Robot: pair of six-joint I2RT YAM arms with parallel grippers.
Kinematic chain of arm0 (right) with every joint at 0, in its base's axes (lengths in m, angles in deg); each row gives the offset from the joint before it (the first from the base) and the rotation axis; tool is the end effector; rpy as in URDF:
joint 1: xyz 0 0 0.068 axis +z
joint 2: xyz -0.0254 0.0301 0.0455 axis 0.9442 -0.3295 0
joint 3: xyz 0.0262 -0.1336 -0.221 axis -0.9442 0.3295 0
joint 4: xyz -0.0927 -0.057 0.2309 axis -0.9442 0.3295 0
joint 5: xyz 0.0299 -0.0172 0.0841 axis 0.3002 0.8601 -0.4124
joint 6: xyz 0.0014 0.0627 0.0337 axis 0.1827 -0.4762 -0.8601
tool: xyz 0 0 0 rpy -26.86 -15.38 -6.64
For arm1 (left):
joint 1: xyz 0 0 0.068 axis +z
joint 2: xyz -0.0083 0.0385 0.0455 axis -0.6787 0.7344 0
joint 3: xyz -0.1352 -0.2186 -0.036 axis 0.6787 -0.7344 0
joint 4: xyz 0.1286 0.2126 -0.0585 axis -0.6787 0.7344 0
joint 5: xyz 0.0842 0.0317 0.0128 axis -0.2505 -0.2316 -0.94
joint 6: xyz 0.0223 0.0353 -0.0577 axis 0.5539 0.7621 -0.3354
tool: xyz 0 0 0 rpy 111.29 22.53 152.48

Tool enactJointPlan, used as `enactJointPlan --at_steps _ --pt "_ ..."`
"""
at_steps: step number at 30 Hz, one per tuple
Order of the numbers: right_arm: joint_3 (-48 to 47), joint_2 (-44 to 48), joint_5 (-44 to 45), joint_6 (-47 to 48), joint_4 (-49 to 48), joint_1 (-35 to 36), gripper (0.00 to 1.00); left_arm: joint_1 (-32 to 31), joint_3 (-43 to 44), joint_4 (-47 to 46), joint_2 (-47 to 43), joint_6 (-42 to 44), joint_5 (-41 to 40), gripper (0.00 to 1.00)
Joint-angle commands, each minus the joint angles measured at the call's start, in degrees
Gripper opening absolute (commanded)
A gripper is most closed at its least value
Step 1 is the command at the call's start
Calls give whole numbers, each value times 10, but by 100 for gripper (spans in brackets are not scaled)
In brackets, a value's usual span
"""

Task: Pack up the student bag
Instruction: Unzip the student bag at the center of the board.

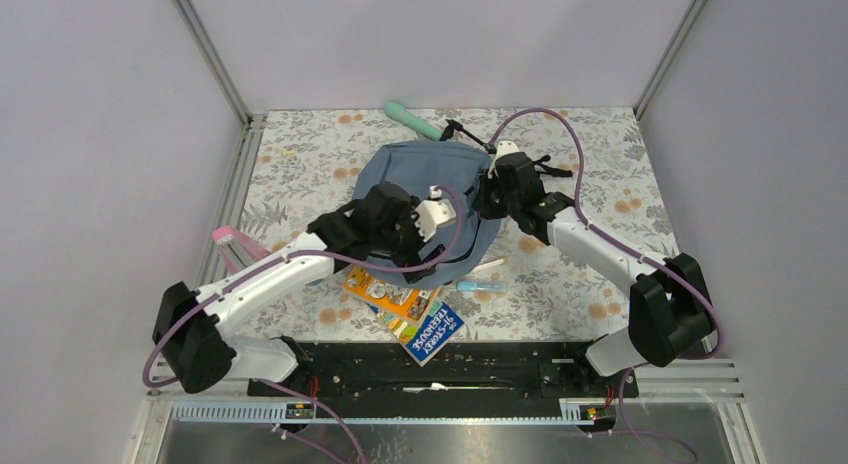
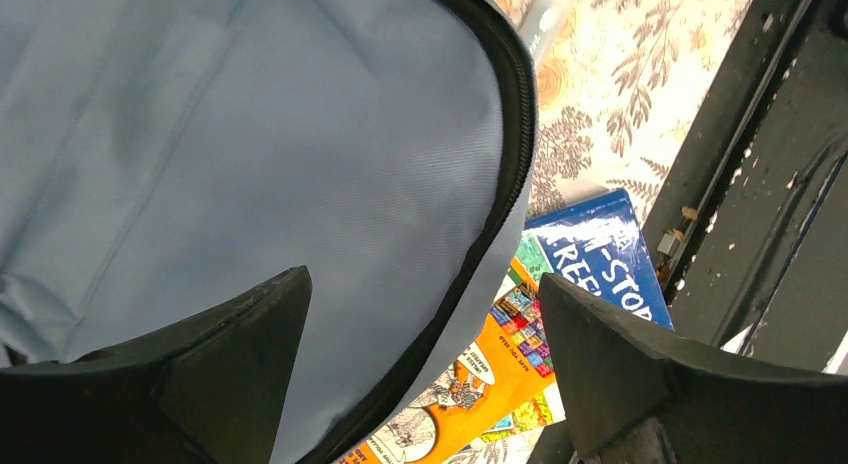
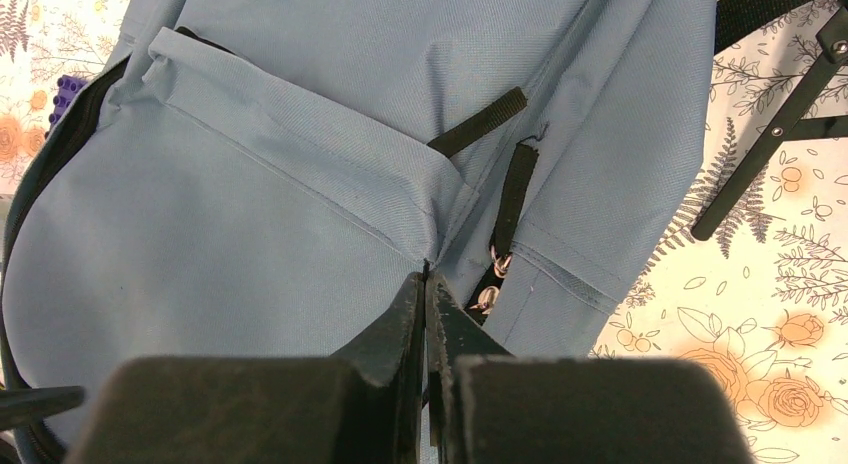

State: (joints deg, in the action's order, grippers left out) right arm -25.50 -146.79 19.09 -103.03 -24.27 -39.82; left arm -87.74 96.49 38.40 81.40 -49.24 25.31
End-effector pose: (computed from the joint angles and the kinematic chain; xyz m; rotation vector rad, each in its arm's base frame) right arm 0.3015 0.1810 0.2460 -0.2497 2.1458 0.5023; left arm 0.1934 -0.2143 0.2691 1.2600 2.0034 -0.5754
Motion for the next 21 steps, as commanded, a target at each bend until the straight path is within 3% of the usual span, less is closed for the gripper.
enactJointPlan --at_steps 1,6,10,14,21 --pt "-30 22 -12 -5 -4 6 0 -11 21 22 29 31 -8 88" --pt "-36 22 -3 8 7 6 0 -13 8 13 32 26 -40 87" --pt "-37 26 -4 8 9 6 0 -13 5 3 33 12 -88 80" --pt "-36 27 -10 3 10 6 0 -13 6 -4 37 5 -88 76" --pt "-22 43 -24 -10 9 6 0 -14 31 25 67 -7 -15 52"
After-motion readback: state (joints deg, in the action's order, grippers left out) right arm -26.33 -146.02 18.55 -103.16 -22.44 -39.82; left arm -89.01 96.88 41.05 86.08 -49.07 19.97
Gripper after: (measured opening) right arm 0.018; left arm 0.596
